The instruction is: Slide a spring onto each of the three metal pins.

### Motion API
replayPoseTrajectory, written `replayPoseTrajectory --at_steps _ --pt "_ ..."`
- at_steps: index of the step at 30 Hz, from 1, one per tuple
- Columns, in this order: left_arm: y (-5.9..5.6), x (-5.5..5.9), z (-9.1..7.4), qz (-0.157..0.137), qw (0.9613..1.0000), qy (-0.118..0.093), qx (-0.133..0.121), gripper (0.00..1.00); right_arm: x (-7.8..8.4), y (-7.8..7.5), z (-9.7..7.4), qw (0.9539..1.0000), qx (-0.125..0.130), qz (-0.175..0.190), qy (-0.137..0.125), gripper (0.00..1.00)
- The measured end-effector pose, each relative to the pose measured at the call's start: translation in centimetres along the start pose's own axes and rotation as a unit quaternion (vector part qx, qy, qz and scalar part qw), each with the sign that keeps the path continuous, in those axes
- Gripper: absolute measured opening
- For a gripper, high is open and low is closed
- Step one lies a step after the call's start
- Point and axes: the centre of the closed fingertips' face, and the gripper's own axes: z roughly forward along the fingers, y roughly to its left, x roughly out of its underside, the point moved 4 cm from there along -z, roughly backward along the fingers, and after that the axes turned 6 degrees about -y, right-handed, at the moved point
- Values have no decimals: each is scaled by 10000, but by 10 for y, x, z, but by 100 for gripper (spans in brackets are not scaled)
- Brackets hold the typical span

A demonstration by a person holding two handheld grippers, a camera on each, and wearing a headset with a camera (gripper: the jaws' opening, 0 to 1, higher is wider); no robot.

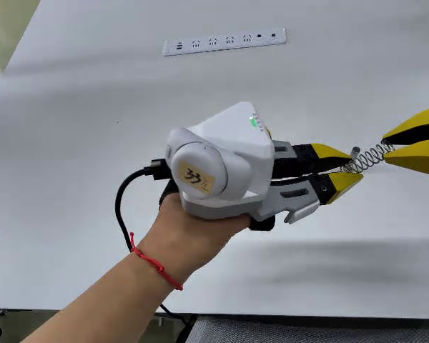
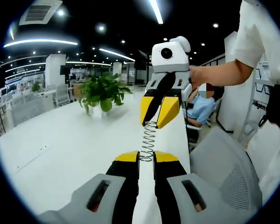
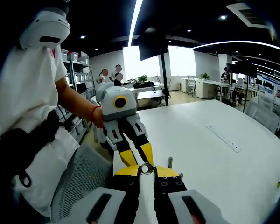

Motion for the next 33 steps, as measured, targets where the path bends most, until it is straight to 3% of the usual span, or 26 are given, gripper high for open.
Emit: replayPoseTrajectory --at_steps 22,33 --pt "-5 3 3 67 9999 54 99 7 -7 5 7 9980 -155 -483 389 7" --pt "-7 2 2 -31 9999 -76 80 6 -10 7 6 9970 -272 -497 536 10"
